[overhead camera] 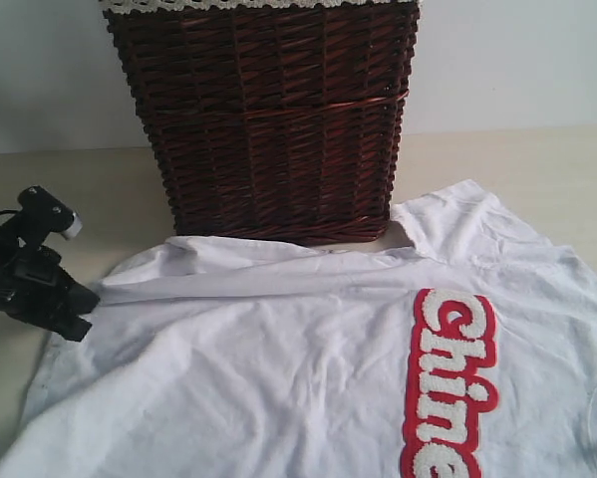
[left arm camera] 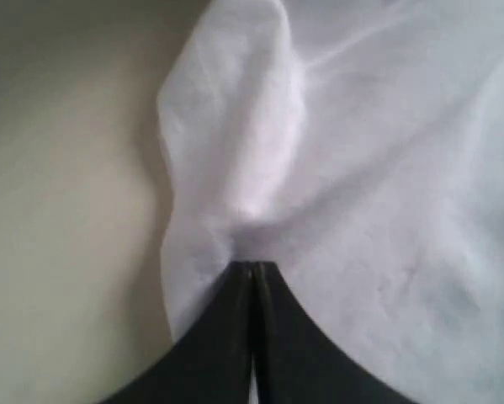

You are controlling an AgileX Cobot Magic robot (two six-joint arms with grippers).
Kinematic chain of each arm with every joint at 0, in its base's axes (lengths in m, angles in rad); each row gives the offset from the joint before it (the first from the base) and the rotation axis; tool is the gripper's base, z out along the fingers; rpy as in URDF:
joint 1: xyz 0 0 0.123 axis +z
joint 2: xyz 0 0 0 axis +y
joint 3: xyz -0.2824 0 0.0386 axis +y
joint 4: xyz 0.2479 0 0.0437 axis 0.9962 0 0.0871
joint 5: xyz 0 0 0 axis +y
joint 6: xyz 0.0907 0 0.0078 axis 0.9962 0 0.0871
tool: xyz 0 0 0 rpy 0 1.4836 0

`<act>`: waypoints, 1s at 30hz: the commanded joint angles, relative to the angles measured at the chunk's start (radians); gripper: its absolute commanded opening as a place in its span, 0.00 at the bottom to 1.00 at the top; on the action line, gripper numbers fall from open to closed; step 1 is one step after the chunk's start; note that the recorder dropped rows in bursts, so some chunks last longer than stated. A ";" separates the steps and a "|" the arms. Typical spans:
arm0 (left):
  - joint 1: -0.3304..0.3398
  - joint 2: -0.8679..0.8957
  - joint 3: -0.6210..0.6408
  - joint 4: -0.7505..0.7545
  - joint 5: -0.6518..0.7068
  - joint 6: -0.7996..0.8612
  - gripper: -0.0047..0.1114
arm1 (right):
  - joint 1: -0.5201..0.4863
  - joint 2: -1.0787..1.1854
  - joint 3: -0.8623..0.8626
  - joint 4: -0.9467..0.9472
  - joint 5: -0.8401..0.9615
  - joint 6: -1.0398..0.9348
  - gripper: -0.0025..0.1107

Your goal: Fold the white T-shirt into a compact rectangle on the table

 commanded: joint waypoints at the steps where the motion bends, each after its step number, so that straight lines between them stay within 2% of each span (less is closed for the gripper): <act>1: 0.007 -0.021 0.016 -0.006 -0.311 -0.028 0.04 | 0.000 -0.004 0.001 -0.007 -0.010 -0.005 0.02; 5: 0.023 -0.058 0.018 -0.006 -0.355 -0.002 0.04 | 0.000 -0.004 0.001 -0.007 -0.010 -0.005 0.02; 11: 0.021 -0.154 0.051 0.022 -0.282 0.009 0.04 | 0.000 -0.004 0.001 -0.007 -0.010 -0.005 0.02; 14: 0.023 -0.247 0.070 0.015 -0.192 -0.007 0.04 | 0.000 -0.004 0.001 -0.007 -0.010 -0.005 0.02; 17: 0.038 -0.302 0.048 -0.037 0.007 0.035 0.04 | 0.000 -0.004 0.001 -0.007 -0.010 -0.005 0.02; 19: 0.040 -0.265 -0.001 -0.033 0.102 0.035 0.04 | 0.000 -0.004 0.001 -0.007 -0.010 -0.005 0.02; 25: 0.040 -0.040 -0.156 -0.122 0.075 0.035 0.04 | 0.000 -0.004 0.001 -0.007 -0.010 -0.005 0.02; 30: 0.040 0.093 -0.242 -0.101 0.075 0.035 0.04 | 0.000 -0.004 0.001 -0.007 -0.010 -0.005 0.02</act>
